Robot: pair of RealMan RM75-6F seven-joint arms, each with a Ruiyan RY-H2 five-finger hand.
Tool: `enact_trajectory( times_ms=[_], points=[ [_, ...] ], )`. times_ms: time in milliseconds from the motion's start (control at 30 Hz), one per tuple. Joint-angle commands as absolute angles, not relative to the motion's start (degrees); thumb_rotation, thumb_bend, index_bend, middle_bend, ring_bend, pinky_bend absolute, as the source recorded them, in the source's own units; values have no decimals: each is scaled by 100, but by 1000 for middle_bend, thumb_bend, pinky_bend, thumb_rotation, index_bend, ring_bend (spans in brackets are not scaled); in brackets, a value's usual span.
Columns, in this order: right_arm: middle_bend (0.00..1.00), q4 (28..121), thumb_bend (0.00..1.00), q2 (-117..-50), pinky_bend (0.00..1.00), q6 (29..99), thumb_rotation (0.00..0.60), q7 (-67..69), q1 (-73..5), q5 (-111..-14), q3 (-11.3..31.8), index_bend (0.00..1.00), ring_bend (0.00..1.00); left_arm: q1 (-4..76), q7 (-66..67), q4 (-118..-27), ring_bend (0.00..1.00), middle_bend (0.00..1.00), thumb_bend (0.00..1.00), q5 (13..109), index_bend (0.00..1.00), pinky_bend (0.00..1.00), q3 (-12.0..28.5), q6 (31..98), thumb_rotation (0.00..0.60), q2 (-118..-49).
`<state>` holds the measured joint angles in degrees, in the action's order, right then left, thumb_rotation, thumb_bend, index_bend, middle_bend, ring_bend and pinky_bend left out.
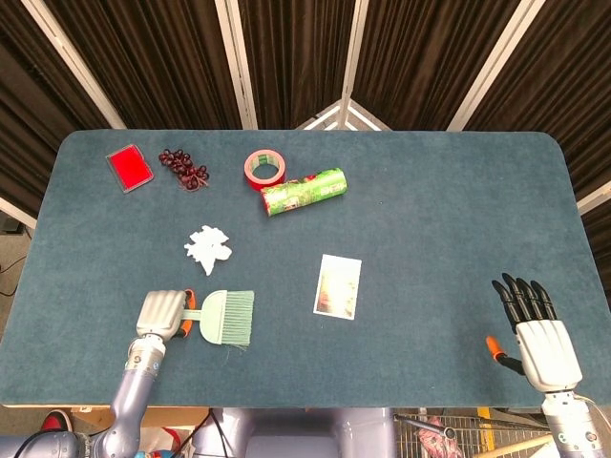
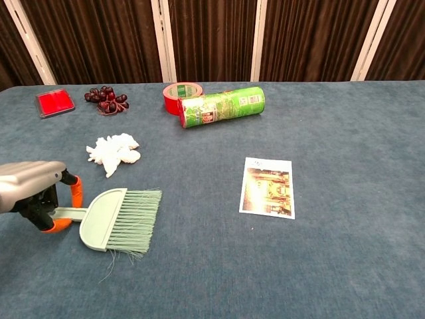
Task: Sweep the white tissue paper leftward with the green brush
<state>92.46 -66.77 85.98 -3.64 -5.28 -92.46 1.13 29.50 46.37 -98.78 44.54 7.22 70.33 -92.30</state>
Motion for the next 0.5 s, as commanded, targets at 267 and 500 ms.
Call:
enact_trajectory(
  times_ms=[267,500],
  points=[
    [0,9243,322,-6666,2,8575,600,-367,-534,-9229,113,0,0,3201,4607,-10682,1000,1000,654,4735,756,1000,1230,7303,600,-8599],
    [0,9250,322,-6642,1,8506,600,-313,-549,-9126,141,0,0,3830,5076,-10506,1000,1000,655,4177,755,1000,1712,7057,600,-8637]
  ],
)
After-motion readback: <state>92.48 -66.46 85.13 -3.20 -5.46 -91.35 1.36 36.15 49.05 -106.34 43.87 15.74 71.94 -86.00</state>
